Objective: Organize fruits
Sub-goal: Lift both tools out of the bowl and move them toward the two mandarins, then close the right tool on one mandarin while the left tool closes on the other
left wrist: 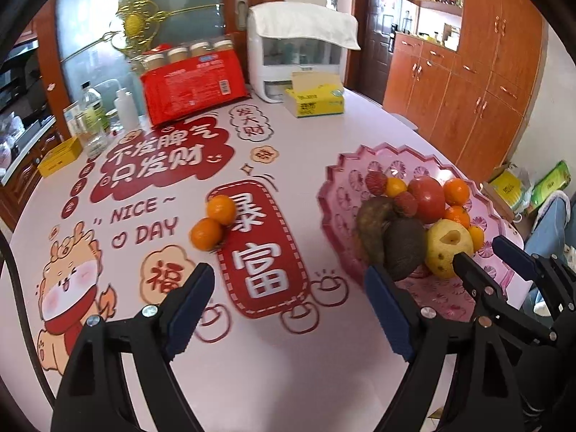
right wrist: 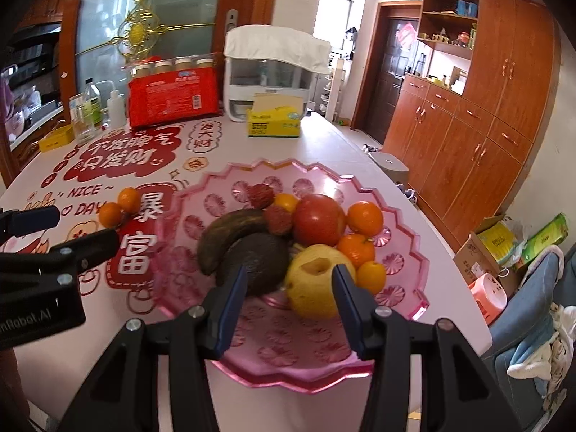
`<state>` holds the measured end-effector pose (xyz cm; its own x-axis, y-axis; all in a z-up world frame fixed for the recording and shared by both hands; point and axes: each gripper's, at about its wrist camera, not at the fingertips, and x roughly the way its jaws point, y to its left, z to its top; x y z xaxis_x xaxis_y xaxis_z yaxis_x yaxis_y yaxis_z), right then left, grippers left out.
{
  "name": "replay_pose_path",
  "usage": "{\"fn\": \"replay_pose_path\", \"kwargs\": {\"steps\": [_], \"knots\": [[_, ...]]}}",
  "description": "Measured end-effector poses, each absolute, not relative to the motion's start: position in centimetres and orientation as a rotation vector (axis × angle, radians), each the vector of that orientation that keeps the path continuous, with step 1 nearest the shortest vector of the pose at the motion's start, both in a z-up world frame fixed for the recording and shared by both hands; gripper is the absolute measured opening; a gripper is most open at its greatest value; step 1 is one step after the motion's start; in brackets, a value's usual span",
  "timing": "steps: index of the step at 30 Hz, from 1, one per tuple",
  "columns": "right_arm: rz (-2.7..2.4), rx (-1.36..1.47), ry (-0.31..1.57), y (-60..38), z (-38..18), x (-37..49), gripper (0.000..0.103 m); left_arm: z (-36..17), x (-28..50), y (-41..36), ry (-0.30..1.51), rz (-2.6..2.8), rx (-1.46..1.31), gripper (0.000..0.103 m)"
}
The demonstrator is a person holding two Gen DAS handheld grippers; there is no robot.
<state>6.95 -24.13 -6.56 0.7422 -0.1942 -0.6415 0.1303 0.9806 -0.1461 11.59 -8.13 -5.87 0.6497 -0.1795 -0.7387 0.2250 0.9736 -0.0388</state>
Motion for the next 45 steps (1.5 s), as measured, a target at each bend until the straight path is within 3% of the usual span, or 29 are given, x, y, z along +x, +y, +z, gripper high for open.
{"fn": "replay_pose_path", "kwargs": {"steps": [15,27,35,45], "knots": [[0.128,0.014,0.79,-18.0,-4.9,9.8,0.05,-5.4,11.7,4.1,0.806,-0.041,-0.04,0.085],[0.281,0.025,0.875,-13.3,-2.6,21.0,0.05,-6.8,17.6,1.9,0.811,-0.094,0.085,0.085],[0.327,0.118,1.083,-11.2,-7.6,28.7,0.049,-10.5,20.9,1.5,0.891,-0.137,-0.004,0.085],[0.339,0.177,1.212,-10.0,-12.5,31.5,0.046,-12.9,22.4,1.6,0.95,-0.144,-0.037,0.085]]}}
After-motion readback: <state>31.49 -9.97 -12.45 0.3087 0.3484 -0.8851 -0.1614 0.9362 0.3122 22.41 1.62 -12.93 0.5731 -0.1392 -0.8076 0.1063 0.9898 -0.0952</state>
